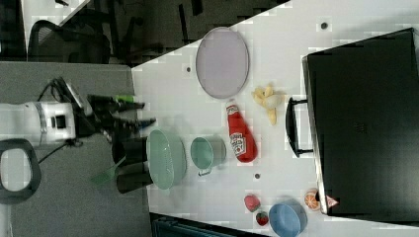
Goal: Pick Ketchup from the table and place it in strainer.
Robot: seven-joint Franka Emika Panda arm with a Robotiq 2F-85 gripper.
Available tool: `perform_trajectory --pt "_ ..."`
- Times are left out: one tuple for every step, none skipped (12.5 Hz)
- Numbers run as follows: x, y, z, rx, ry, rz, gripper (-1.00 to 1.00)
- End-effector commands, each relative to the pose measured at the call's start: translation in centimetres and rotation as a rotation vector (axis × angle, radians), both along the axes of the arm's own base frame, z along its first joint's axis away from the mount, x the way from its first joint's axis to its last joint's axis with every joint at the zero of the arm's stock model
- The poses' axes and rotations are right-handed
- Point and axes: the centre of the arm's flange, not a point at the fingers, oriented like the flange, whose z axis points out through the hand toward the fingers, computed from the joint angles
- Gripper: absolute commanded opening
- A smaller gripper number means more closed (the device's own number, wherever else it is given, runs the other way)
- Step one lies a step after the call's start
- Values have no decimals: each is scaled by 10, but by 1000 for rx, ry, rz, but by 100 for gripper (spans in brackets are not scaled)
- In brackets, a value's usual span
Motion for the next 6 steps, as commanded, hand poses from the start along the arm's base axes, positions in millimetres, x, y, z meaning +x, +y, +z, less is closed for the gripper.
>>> perform_trajectory --pt "-102 -23 54 -4 90 -59 59" --pt "-101 -22 51 -4 96 -57 81" --pt "-100 -20 44 -4 111 -48 99" --pt "-98 -16 33 -4 130 -23 100" --pt "-94 -12 20 -4 145 12 100" --pt "-88 -7 5 -3 156 57 100"
